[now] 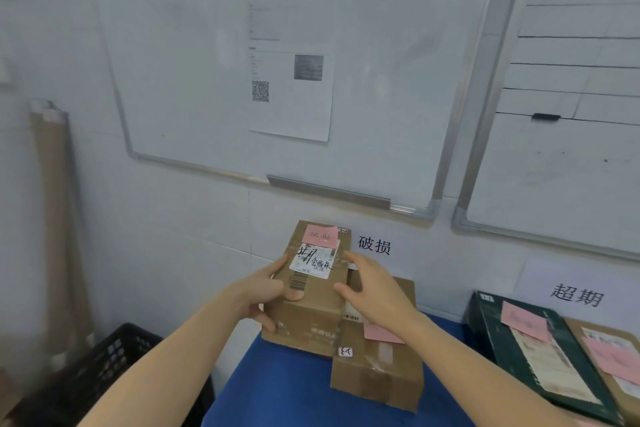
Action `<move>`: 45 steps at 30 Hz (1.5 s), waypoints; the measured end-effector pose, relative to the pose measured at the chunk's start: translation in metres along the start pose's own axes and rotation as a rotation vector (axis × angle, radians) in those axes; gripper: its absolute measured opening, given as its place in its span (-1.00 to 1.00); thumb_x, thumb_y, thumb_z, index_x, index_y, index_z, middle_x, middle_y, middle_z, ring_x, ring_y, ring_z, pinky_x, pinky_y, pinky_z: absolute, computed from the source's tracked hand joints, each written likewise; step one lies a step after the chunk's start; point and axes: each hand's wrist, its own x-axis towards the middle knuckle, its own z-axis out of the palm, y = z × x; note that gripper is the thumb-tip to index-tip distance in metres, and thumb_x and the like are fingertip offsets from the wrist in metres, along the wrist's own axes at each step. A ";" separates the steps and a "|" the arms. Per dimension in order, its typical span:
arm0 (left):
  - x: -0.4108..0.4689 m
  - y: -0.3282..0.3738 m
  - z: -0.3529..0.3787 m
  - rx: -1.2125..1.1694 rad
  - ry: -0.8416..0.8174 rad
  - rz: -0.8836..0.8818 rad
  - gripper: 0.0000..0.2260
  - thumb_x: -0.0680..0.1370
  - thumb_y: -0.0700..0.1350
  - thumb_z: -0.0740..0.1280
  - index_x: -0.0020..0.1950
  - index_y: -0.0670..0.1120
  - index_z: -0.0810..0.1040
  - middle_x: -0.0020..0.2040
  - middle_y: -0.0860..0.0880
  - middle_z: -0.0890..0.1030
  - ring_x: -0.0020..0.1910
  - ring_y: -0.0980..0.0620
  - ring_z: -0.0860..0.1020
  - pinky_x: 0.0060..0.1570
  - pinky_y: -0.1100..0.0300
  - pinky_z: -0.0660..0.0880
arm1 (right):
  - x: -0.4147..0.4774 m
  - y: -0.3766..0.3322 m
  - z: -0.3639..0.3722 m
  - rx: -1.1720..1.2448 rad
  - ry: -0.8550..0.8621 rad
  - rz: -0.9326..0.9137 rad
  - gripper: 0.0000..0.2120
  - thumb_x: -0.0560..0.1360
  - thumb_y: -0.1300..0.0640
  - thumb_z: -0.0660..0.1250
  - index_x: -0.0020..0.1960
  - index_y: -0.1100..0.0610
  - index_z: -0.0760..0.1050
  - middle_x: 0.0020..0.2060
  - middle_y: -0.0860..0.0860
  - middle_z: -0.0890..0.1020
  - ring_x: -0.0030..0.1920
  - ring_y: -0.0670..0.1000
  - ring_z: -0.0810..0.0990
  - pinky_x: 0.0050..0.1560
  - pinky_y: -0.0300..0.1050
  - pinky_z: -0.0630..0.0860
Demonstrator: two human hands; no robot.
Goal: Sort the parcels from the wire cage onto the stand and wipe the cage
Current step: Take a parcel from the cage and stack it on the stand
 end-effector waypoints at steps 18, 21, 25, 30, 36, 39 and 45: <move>0.031 -0.004 -0.006 0.256 -0.059 0.130 -0.42 0.57 -0.07 0.30 0.49 0.30 0.13 0.30 0.09 0.42 0.14 -0.06 0.52 -0.13 -0.13 0.62 | 0.029 0.002 0.018 -0.082 -0.034 0.022 -0.35 0.56 -0.06 0.29 0.54 0.12 0.14 0.43 0.04 0.37 0.40 0.00 0.34 0.34 -0.16 0.27; 0.031 -0.001 -0.010 0.445 -0.023 0.141 -0.41 0.57 0.11 0.26 0.51 0.30 0.04 0.41 0.04 0.34 0.28 -0.13 0.44 -0.06 -0.09 0.60 | 0.028 0.002 0.016 -0.111 -0.046 0.008 -0.34 0.56 -0.06 0.29 0.55 0.12 0.12 0.46 0.04 0.33 0.42 0.01 0.32 0.37 -0.13 0.25; 0.033 0.012 -0.020 0.802 0.157 0.325 -0.36 0.60 0.13 0.20 0.58 0.05 -0.03 0.56 -0.10 0.08 0.55 -0.06 0.02 0.44 0.05 0.10 | 0.022 0.003 0.001 -0.157 -0.052 -0.020 -0.35 0.56 -0.05 0.29 0.55 0.09 0.11 0.46 0.03 0.33 0.41 0.02 0.33 0.38 -0.12 0.26; 0.024 0.055 -0.006 0.929 0.245 0.577 -0.37 0.61 0.10 0.19 0.58 0.03 -0.05 0.58 -0.09 -0.04 0.54 -0.07 0.05 0.46 0.09 0.05 | 0.007 0.012 -0.030 -0.178 -0.008 0.008 -0.35 0.56 -0.02 0.29 0.55 0.04 0.09 0.44 0.04 0.37 0.38 0.05 0.39 0.36 -0.08 0.32; 0.018 0.084 0.069 1.169 0.156 0.702 -0.37 0.62 0.16 0.09 0.57 0.03 -0.16 0.58 -0.08 -0.10 0.55 -0.04 -0.06 0.50 0.00 -0.04 | -0.038 0.043 -0.073 -0.255 0.035 0.107 -0.41 0.59 -0.02 0.24 0.54 0.07 0.13 0.43 0.08 0.39 0.38 0.08 0.37 0.36 -0.09 0.28; 0.011 0.094 0.117 1.258 0.130 0.689 -0.41 0.63 0.19 -0.01 0.57 0.04 -0.16 0.57 -0.06 -0.21 0.55 -0.03 -0.20 0.50 -0.07 -0.19 | -0.071 0.065 -0.097 -0.335 0.075 0.134 -0.44 0.60 -0.02 0.22 0.54 0.07 0.15 0.42 0.07 0.38 0.39 0.07 0.34 0.38 -0.14 0.19; -0.023 0.135 0.222 1.301 -0.031 0.672 -0.40 0.63 0.23 -0.09 0.57 0.02 -0.23 0.56 -0.06 -0.22 0.54 -0.04 -0.21 0.48 -0.08 -0.19 | -0.157 0.119 -0.170 -0.425 0.144 0.233 -0.43 0.59 -0.03 0.23 0.54 0.06 0.16 0.45 0.04 0.36 0.42 0.05 0.32 0.41 -0.14 0.13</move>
